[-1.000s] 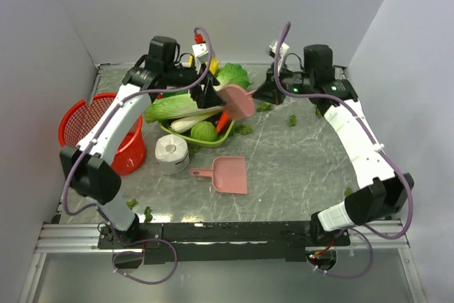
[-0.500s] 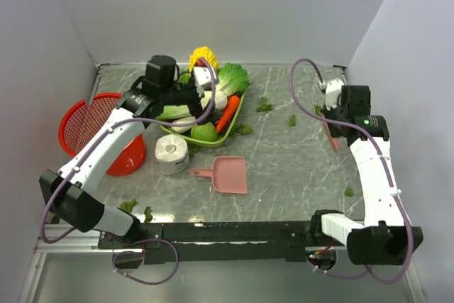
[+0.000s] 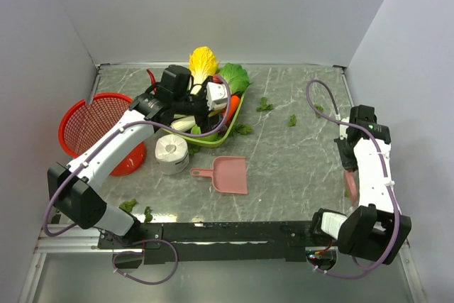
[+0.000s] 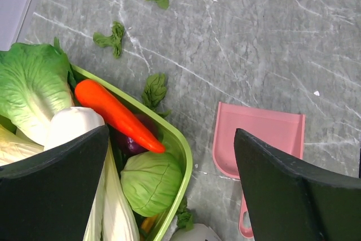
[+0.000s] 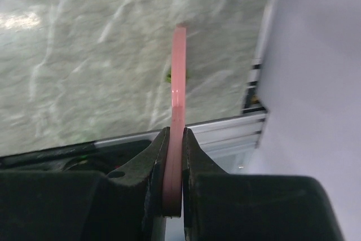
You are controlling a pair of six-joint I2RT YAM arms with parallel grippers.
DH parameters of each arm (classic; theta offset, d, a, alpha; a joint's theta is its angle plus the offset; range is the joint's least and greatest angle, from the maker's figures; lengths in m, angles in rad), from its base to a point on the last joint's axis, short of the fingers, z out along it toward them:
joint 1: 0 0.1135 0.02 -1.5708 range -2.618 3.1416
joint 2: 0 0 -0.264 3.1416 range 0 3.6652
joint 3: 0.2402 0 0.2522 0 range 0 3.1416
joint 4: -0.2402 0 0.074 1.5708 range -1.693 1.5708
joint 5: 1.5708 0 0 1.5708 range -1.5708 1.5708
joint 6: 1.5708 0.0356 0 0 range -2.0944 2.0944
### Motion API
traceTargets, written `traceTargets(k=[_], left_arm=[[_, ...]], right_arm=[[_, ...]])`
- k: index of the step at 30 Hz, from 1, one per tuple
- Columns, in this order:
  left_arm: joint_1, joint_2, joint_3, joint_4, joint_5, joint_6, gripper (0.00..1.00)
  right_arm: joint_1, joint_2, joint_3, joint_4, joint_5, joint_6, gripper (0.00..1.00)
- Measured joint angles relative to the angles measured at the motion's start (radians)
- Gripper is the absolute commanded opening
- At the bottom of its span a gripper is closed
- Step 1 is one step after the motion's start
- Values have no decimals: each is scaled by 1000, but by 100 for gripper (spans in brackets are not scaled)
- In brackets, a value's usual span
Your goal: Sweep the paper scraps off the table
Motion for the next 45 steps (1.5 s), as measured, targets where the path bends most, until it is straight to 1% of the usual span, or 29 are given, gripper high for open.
traceTargets(k=[4,6,12,15,17,20,22,26,28,32,37,45], left_arm=[[0,4,0,-13,-1,20,96],[0,4,0,-21,-1,25,96],[0,4,0,-40,-6,40,96],[0,4,0,-45,-9,44,96],[0,4,0,-45,-10,45,96],[0,4,0,-47,-10,45,96],[0,4,0,-52,-10,46,96],[0,4,-1,-79,-14,54,96],[0,3,-2,-96,-22,67,96],[0,2,-2,-117,-33,83,96],[0,-10,-2,-160,-47,124,98],[0,-65,-10,-211,-117,187,98]], right_arm=[[-1,31,-4,-15,-85,35,0],[-1,64,16,-27,-166,52,0],[-1,138,205,-71,-480,85,0],[0,134,281,-72,-576,86,0],[0,123,290,-72,-600,82,0],[0,110,286,-72,-602,70,0],[0,100,285,-46,-575,58,0],[10,96,281,92,-473,14,0],[29,126,290,193,-406,-23,0],[88,261,369,365,-304,-113,0],[138,459,481,509,-260,-235,0],[196,668,531,658,-184,-446,0]])
